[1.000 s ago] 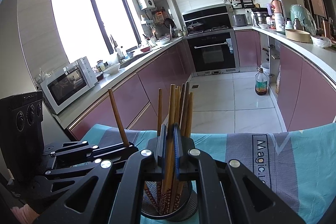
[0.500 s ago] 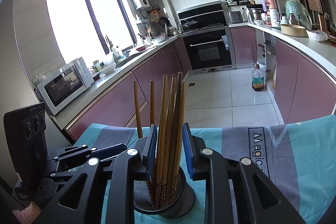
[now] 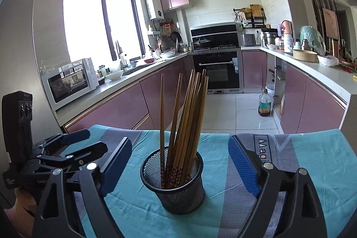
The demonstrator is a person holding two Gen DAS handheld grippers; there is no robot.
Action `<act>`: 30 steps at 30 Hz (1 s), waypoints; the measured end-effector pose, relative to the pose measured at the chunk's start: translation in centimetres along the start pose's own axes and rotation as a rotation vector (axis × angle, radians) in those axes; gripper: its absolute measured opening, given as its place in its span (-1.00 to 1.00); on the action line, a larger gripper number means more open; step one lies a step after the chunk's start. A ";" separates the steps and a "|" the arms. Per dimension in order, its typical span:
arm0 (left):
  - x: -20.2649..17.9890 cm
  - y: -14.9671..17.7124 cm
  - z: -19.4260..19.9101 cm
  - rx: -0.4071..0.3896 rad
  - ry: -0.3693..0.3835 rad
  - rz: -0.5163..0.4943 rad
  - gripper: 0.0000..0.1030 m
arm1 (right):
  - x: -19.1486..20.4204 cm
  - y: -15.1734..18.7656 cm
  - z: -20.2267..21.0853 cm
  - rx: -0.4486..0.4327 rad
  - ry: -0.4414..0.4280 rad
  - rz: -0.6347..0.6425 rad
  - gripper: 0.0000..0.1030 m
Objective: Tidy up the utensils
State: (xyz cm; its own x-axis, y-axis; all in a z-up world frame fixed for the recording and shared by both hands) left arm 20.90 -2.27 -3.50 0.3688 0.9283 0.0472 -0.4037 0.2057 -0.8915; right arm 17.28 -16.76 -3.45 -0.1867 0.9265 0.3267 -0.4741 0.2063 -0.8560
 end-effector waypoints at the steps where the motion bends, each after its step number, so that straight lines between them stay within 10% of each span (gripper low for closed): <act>1: 0.5 0.2 0.8 -0.010 -0.017 0.002 0.89 | 0.2 0.3 0.2 -0.005 0.004 0.011 0.83; 30: 1.0 1.8 14.2 -0.242 -0.225 -0.009 0.89 | 3.8 3.3 5.4 -0.183 0.050 0.091 0.87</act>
Point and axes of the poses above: each gripper's, at about its wrist camera, not at the fingertips, and z roughly against the way its jaws point, x to its left, y to its underside, the point moved 8 cm from there along -z, roughly the way its jaws point, and after that the axes turned 10 degrees about -z, right-handed, at the moved point
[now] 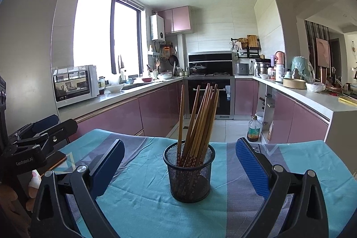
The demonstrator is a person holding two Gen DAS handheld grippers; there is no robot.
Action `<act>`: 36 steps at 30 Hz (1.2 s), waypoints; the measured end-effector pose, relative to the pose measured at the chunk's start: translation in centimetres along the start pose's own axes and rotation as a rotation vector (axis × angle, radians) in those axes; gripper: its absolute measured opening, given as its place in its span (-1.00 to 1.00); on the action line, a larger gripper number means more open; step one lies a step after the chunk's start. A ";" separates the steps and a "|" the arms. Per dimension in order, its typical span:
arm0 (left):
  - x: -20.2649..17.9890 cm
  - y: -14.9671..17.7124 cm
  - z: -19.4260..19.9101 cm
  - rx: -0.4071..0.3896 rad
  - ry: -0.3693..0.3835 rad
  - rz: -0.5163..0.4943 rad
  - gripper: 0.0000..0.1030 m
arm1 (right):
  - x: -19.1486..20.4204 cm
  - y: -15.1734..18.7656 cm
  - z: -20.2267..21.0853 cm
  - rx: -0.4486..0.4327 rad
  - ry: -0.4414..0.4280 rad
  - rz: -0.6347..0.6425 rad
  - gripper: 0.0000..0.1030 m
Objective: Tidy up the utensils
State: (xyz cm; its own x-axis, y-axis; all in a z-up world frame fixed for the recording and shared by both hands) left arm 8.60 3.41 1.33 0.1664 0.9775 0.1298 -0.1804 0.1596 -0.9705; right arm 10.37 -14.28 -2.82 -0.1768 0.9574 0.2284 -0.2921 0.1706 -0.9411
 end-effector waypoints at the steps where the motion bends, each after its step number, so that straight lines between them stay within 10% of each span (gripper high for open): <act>1: 0.0 -0.1 0.2 -0.003 0.000 0.004 0.89 | 0.0 0.0 0.2 -0.005 0.003 0.002 0.87; 36: 0.0 -0.8 2.0 -0.044 -0.030 0.002 0.89 | 1.1 -0.7 2.2 -0.067 0.023 0.011 0.87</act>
Point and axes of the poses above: each gripper's, at about its wrist camera, not at the fingertips, and z roughly against the way its jaws point, x to its left, y to its underside, the point moved 8 cm from there along -z, roughly the way its jaws point, and after that the axes turned 10 degrees about -z, right-handed, at the moved point
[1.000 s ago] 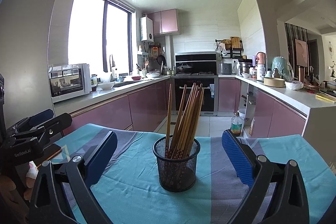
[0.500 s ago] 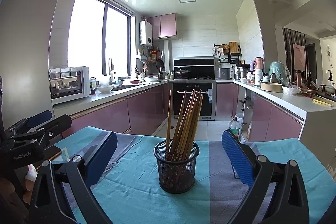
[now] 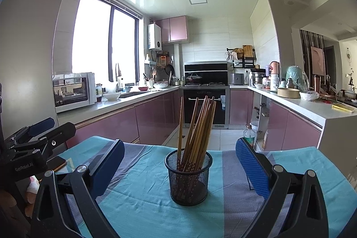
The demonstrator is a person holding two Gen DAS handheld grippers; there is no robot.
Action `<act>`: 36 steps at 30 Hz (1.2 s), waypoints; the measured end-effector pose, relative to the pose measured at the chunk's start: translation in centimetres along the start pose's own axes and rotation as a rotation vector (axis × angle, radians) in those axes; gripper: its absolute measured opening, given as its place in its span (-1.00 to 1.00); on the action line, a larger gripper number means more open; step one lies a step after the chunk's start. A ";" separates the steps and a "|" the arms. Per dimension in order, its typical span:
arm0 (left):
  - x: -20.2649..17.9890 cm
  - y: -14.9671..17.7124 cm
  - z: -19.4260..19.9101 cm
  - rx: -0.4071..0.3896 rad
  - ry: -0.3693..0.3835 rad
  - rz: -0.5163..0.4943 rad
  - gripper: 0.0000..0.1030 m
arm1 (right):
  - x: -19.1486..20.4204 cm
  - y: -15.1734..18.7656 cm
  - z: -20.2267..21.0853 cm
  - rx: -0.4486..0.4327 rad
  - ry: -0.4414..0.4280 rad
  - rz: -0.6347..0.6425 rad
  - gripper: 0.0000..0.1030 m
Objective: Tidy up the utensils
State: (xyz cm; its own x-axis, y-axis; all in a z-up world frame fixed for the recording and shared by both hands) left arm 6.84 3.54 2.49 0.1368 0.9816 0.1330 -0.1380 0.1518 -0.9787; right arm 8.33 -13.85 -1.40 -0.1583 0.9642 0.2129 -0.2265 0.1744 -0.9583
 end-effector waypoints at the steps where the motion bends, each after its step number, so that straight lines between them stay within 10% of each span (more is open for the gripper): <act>1: 0.0 0.0 0.0 -0.001 -0.002 -0.001 0.89 | 0.0 0.0 0.0 0.000 -0.001 0.000 0.87; 36: -0.2 0.1 0.9 -0.002 -0.014 0.000 0.89 | 0.0 0.3 -0.2 -0.003 -0.001 -0.011 0.87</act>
Point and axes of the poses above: each gripper's, at about its wrist camera, not at the fingertips, and z roughly against the way its jaws point, x to its left, y to its underside, the point moved 8 cm from there along -z, roughly the way its jaws point, and after that the axes turned 10 degrees about -z, right-handed, at the moved point
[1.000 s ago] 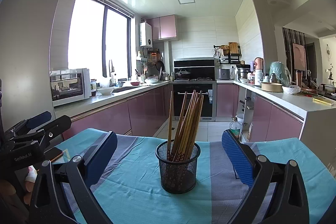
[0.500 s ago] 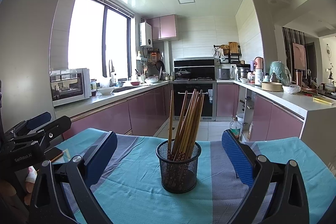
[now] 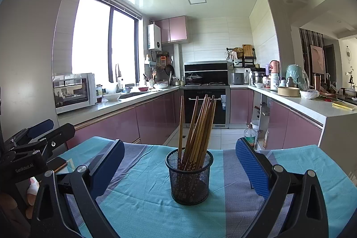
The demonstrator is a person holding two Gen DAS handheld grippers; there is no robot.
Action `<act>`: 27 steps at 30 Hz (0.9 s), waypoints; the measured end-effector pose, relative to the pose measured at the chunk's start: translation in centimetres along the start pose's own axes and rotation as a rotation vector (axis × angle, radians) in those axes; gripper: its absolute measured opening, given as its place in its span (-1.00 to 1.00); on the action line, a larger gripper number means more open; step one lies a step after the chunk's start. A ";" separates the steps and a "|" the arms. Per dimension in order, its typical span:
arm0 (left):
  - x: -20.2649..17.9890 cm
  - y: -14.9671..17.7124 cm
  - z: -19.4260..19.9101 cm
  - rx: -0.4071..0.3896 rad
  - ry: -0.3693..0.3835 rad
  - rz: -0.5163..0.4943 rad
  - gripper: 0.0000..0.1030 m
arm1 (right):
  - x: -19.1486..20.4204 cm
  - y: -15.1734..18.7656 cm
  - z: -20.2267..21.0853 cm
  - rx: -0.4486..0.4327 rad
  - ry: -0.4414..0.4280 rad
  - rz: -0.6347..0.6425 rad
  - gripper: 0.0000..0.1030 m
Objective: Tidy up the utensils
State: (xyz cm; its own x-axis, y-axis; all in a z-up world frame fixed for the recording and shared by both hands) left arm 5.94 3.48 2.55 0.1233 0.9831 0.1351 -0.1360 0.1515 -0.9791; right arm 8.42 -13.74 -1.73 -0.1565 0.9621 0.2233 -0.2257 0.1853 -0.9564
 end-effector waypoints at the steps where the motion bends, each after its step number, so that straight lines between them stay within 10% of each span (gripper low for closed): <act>1: 0.0 0.0 0.0 0.000 0.000 -0.001 0.89 | 0.0 0.0 0.0 0.001 0.000 0.001 0.87; 27: -0.2 0.0 0.1 0.004 -0.002 -0.002 0.89 | -0.1 0.0 0.1 -0.001 0.001 -0.001 0.87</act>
State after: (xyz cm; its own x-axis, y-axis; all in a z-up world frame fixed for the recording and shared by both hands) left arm 5.85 3.24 2.54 0.1214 0.9830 0.1376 -0.1399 0.1542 -0.9781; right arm 8.38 -13.85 -1.73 -0.1552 0.9620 0.2245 -0.2250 0.1869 -0.9563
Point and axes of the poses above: each gripper's, at about its wrist camera, not at the fingertips, and z roughly against the way its jaws point, x to its left, y to its underside, the point moved 8 cm from there along -z, roughly the way its jaws point, and after that the axes turned 10 degrees about -z, right-handed, at the moved point
